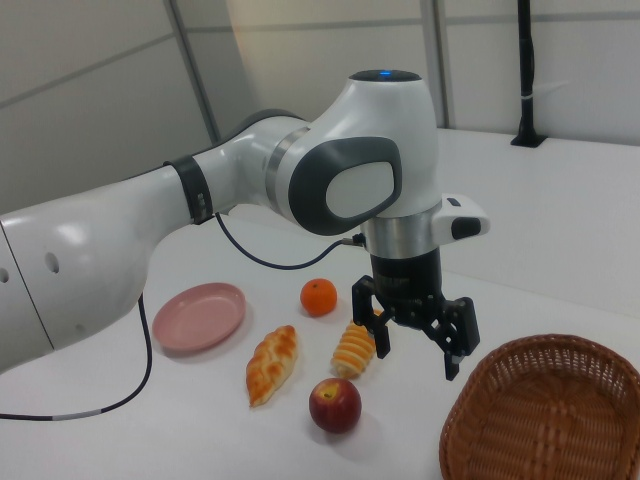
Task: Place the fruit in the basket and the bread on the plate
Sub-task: 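Move the gripper from above the basket down toward the orange, then close the gripper around the orange, then lift the orange and carry it into the wicker basket, release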
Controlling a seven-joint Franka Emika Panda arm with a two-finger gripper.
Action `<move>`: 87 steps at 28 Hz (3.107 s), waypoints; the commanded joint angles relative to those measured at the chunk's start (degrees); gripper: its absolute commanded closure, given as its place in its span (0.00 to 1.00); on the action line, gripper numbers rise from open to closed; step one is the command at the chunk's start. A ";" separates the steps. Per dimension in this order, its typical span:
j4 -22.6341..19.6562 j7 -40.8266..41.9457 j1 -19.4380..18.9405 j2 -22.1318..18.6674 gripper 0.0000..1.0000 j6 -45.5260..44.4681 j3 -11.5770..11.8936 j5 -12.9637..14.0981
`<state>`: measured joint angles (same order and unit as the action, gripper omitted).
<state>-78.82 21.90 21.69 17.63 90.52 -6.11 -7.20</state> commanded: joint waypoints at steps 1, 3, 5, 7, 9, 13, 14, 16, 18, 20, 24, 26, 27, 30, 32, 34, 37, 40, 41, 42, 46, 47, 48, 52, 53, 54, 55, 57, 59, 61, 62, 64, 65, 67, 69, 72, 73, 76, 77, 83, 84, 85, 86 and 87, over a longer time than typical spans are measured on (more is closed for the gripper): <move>-1.07 -0.45 -0.07 -0.50 0.00 2.73 0.22 -0.70; -1.24 -0.28 -0.07 -0.23 0.00 3.79 0.05 -0.27; -1.33 -0.62 -0.25 0.03 0.00 5.02 -0.39 0.35; -1.33 -1.06 -2.78 1.35 0.00 6.43 -1.09 0.52; -1.33 -1.07 -5.07 1.70 0.00 6.95 -1.10 0.87; -1.51 -3.17 -11.21 2.14 0.00 12.82 -1.10 3.76; -1.51 -3.61 -12.10 2.58 0.00 14.32 -1.10 4.12; -1.42 -5.01 -14.12 3.81 0.00 17.40 -1.10 4.30; -1.51 -7.46 -17.63 5.56 0.00 21.95 -1.10 3.52; -1.51 -9.14 -19.92 6.88 0.00 25.13 -1.10 3.34; -1.59 -13.26 -24.92 9.52 0.00 30.32 -1.01 0.46; -1.95 -15.64 -26.69 10.49 0.00 31.56 -1.01 -1.66; -2.12 -16.87 -27.48 11.10 0.00 32.43 -1.01 -2.80; -2.12 -21.27 -30.39 14.53 0.00 37.61 -1.01 -7.37; -2.12 -23.55 -31.36 15.94 0.00 40.34 -0.92 -9.92; -2.21 -26.10 -32.06 17.78 0.00 43.15 -1.01 -13.17; -2.21 -28.30 -32.76 19.36 0.00 44.74 -0.92 -15.38; -2.03 -30.07 -33.03 21.04 0.00 47.38 -0.92 -16.87; -2.03 -30.33 -33.29 21.39 0.00 48.17 -0.92 -17.31; -2.12 -30.59 -33.55 21.74 0.00 48.87 -0.92 -17.84; -1.95 -31.30 -34.08 22.97 0.00 51.07 -0.48 -19.87; -1.95 -31.30 -34.08 23.15 0.00 51.77 -0.48 -20.04; -1.95 -31.30 -34.08 23.32 0.00 52.39 -0.48 -20.13; -1.86 -31.30 -34.08 24.29 0.00 55.29 -0.30 -21.62; -1.86 -31.39 -34.17 24.38 0.08 55.38 -0.30 -22.32; -1.86 -31.47 -34.26 24.47 0.27 55.38 -0.30 -23.98; -1.86 -31.56 -34.35 24.47 0.39 55.30 -0.30 -24.61; -1.95 -32.09 -34.44 24.47 0.63 55.21 -0.30 -25.14; -1.95 -32.44 -34.44 24.38 0.79 55.21 -0.30 -25.23; -1.95 -32.44 -34.44 24.47 0.99 55.21 -0.30 -25.23; -1.95 -32.44 -34.44 24.38 1.00 55.21 -0.30 -25.23; -1.95 -32.44 -34.35 24.38 1.00 55.12 -0.30 -25.23; -1.95 -32.44 -34.35 24.29 1.00 55.12 -0.30 -25.14; -1.60 -32.62 -34.17 23.77 1.00 54.86 -0.39 -24.53; -1.68 -32.62 -33.65 22.02 1.00 54.16 -0.31 -23.04; -1.60 -32.09 -30.84 19.11 1.00 49.59 -0.22 -17.25; -1.60 -32.09 -30.05 18.32 1.00 48.89 -0.22 -15.66; -1.68 -31.48 -26.37 14.64 1.00 46.96 -0.22 -10.49; -1.68 -31.48 -25.48 13.84 1.00 46.16 -0.22 -9.42; -1.68 -31.56 -17.75 9.09 1.00 39.75 -0.04 -7.56; -1.68 -31.48 -16.26 8.74 1.00 38.87 -0.04 -7.56; -1.68 -31.48 -14.94 8.47 1.00 37.99 -0.04 -7.56; -1.68 -31.30 -13.62 8.38 1.00 37.20 -0.04 -7.56; -1.68 -30.78 -11.26 8.38 1.00 35.88 0.05 -7.82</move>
<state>-78.15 -9.74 4.80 28.27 129.64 -5.88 -16.10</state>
